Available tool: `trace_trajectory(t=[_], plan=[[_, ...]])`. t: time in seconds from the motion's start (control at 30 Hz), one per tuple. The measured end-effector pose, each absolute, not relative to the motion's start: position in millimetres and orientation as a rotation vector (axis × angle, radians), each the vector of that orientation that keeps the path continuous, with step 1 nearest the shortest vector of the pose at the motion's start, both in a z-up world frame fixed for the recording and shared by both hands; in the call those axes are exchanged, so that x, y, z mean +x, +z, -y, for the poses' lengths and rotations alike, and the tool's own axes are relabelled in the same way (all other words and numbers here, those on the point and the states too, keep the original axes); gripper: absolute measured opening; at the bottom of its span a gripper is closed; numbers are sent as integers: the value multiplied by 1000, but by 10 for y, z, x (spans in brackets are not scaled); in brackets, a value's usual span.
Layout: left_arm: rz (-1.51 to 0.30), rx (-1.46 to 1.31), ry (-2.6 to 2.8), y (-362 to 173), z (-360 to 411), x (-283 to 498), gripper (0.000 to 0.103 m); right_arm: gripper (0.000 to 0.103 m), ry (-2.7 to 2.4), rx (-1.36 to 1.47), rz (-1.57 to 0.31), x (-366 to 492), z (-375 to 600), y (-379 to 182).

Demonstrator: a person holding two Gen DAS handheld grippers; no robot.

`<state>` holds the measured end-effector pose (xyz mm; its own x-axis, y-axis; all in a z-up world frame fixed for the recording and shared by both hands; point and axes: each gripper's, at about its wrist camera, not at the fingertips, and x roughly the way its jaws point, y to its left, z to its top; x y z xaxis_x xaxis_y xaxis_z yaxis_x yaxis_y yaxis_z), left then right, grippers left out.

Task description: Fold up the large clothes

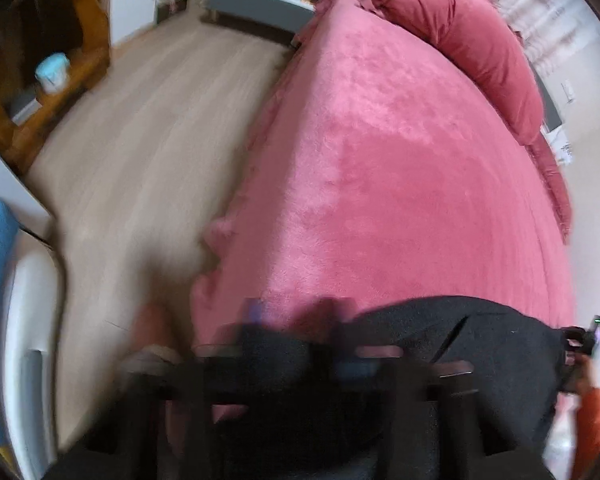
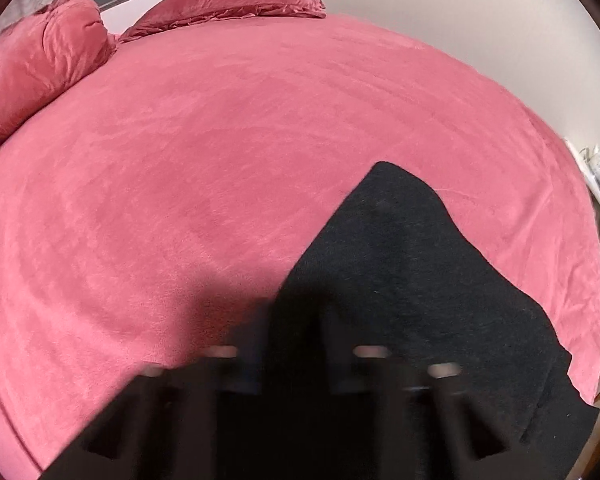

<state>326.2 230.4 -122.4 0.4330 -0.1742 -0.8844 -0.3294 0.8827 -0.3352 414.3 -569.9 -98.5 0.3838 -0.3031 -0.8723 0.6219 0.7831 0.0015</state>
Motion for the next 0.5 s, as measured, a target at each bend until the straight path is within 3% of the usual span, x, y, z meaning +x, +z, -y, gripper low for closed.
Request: trace_trajectory(t=[0.1, 0.5], plan=[[-1072, -584, 86, -1081, -2436, 3126, 12, 9, -551, 501, -987, 3988, 5879, -866], [-853, -664, -84, -450, -2438, 2460, 11, 9, -299, 809, -669, 2758, 6096, -32]])
